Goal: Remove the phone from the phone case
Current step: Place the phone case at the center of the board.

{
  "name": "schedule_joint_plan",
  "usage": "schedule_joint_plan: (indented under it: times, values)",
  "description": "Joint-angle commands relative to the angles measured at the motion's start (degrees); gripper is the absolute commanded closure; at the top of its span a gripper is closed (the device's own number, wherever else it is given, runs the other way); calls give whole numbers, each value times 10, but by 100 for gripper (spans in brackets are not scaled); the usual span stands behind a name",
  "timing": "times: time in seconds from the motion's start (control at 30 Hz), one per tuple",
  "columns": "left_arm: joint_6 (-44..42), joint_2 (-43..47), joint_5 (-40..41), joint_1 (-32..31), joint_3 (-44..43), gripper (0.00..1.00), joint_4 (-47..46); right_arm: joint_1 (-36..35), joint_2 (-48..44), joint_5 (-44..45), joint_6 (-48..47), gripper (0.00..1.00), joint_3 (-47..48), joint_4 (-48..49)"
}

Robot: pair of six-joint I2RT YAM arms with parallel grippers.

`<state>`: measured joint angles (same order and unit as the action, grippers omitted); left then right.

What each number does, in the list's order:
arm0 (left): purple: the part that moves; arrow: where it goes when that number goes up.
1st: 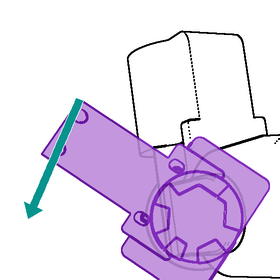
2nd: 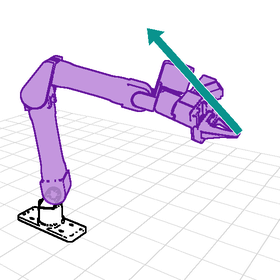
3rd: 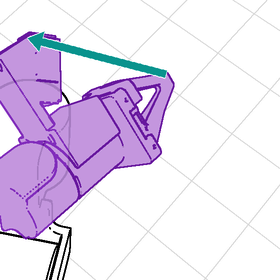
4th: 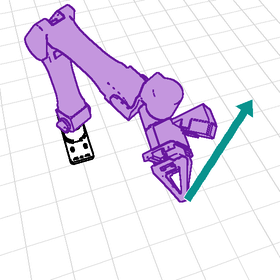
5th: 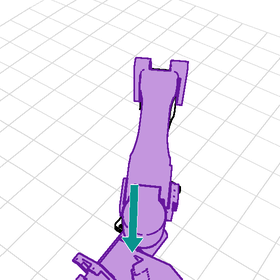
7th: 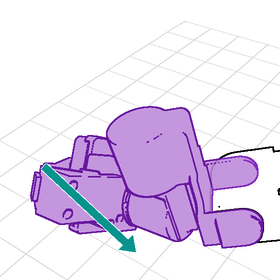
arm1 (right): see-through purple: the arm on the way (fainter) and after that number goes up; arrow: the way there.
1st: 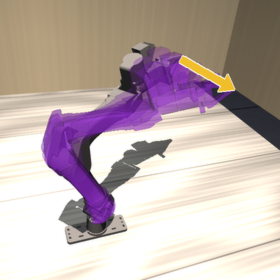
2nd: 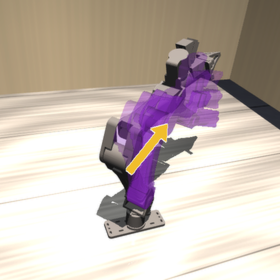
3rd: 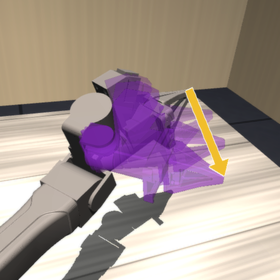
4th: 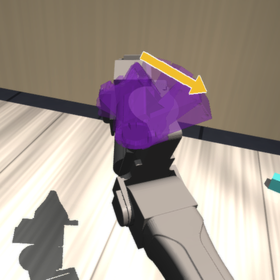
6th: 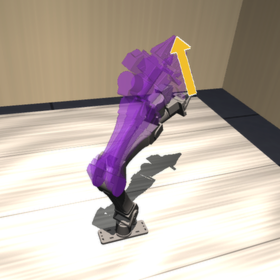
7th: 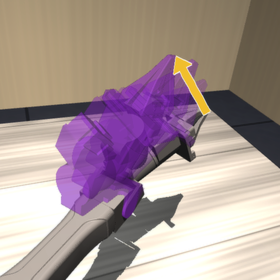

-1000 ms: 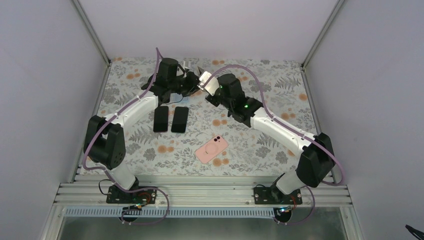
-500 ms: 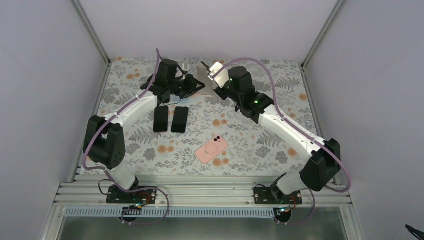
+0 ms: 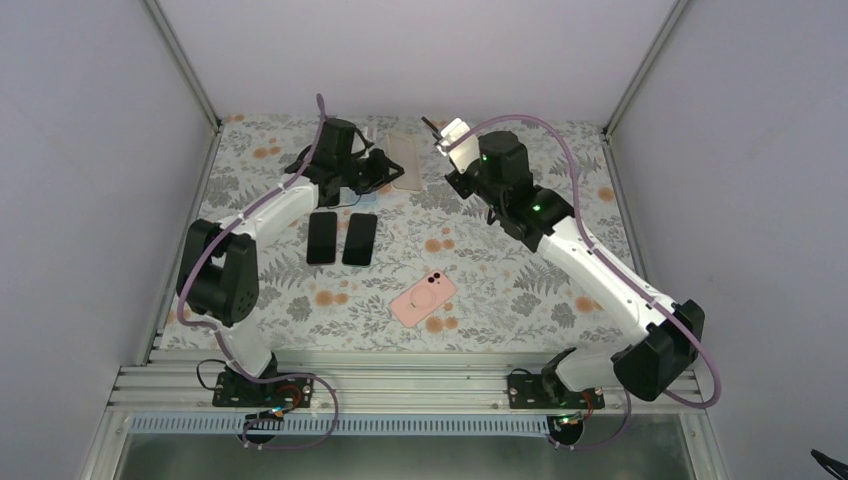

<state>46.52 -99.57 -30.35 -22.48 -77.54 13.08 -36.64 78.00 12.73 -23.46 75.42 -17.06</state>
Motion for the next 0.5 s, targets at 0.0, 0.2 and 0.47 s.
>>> schedule_joint_plan:
  times: [0.0, 0.2, 0.47]
  values:
    - [-30, -36, 19, 6, -36, 97, 20, 12, -23, -1, 20, 96, 16, 18]
    - [-51, -91, 43, 12, -80, 98, 52, 21, -21, -14, 28, 96, 19, 13]
    - [-70, -163, 46, 13, -139, 98, 78, 31, -13, -32, 40, 96, 27, 6]
